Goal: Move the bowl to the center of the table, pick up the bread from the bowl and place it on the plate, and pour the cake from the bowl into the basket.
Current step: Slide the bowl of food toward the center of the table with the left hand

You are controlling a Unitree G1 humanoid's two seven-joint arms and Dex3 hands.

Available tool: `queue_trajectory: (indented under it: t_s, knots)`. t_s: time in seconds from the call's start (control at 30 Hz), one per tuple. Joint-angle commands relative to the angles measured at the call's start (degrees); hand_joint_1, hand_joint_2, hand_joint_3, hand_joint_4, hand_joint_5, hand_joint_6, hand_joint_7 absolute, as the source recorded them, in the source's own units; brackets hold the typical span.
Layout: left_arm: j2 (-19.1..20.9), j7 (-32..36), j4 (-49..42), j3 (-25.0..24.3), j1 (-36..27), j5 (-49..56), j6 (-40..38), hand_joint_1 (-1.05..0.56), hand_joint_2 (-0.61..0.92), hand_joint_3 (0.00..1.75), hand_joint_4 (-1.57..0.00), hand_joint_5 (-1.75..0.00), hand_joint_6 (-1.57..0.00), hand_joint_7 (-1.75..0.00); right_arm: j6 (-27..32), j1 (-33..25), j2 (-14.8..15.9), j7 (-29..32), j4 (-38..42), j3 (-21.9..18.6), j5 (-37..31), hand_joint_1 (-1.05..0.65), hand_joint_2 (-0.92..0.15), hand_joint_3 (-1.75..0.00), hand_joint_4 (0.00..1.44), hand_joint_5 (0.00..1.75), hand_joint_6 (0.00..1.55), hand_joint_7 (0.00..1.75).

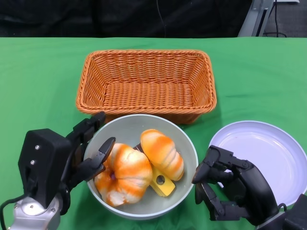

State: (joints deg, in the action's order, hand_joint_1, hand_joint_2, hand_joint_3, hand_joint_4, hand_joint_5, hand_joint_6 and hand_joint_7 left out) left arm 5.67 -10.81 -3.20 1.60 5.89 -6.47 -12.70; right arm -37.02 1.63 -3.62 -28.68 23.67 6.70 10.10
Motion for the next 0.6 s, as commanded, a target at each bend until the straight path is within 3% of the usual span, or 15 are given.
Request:
queue_trajectory:
  t_s: [0.03, 0.33, 0.6]
  knots:
    - [0.56, -0.31, -0.30, 0.15, 0.14, 1.08, 2.15, -0.72, 0.92, 0.57, -0.21, -0.02, -0.19, -0.01, 0.01, -0.12, 0.48, 0.14, -0.36, -0.10, 0.13, -0.07, -0.55, -1.20, 0.80, 1.75, 0.67, 1.51]
    - [0.79, -0.67, 0.86, -1.45, 0.01, 0.37, 1.46, -0.69, 0.92, 0.55, -0.23, -0.03, -0.21, -0.01, -0.03, 0.30, 0.49, -0.77, 0.40, -0.27, 1.05, -0.08, -0.55, -1.19, 0.79, 1.75, 0.66, 1.51]
    - [3.71, 1.60, 7.48, -2.66, 0.01, 4.07, -3.30, -0.62, 0.92, 0.45, -0.25, -0.02, -0.24, -0.01, 0.13, 0.16, 0.48, -0.04, 0.09, -0.17, 0.35, -0.07, -0.55, -1.21, 0.79, 1.75, 0.66, 1.51]
